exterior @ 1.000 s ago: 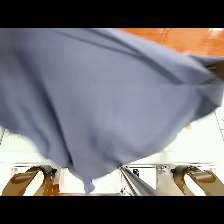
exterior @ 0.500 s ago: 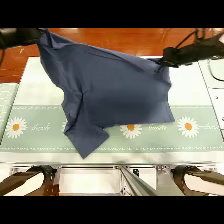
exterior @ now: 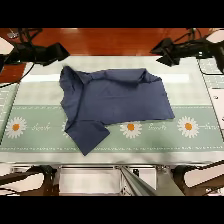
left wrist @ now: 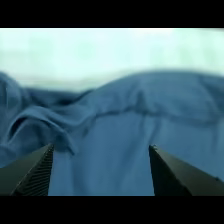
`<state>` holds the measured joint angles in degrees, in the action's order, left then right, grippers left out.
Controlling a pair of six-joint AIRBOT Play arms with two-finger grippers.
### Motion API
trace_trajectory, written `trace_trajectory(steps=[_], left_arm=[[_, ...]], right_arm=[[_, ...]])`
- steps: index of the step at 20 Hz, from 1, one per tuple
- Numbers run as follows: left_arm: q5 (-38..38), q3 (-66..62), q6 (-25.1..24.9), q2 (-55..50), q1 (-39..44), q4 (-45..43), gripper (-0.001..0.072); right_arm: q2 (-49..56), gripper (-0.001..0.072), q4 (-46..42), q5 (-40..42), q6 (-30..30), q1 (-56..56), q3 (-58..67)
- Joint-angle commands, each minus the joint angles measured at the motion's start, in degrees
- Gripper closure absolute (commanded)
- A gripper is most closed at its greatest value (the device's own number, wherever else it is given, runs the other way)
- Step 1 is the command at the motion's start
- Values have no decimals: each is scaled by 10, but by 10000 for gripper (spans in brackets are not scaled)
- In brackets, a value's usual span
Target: Fold the shirts.
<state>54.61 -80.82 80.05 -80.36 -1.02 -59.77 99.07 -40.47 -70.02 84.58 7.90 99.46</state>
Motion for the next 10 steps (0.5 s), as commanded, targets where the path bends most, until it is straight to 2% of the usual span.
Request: trace_trajectory(steps=[1, 2, 3, 5, 7, 10], left_arm=[[184, 2, 6, -7, -51, -70, 6], [223, 17, 5, -5, -77, -73, 6], [246, 49, 6, 4, -105, -72, 6], [242, 160, -4, 38, -154, -36, 6], [238, 298, -82, 68, -193, 73, 6], [220, 442, -175, 78, -202, 208, 7]], right_arm=[[-6, 79, 6, -186, -64, 82, 4], [-22, 79, -37, -231, -77, 105, -7], [-43, 79, -88, -243, -79, 126, -30], [-105, 79, -157, -197, -81, 168, -124], [-172, 79, -141, -110, -105, 206, -262], [-245, 79, -79, -35, -162, 227, -435]])
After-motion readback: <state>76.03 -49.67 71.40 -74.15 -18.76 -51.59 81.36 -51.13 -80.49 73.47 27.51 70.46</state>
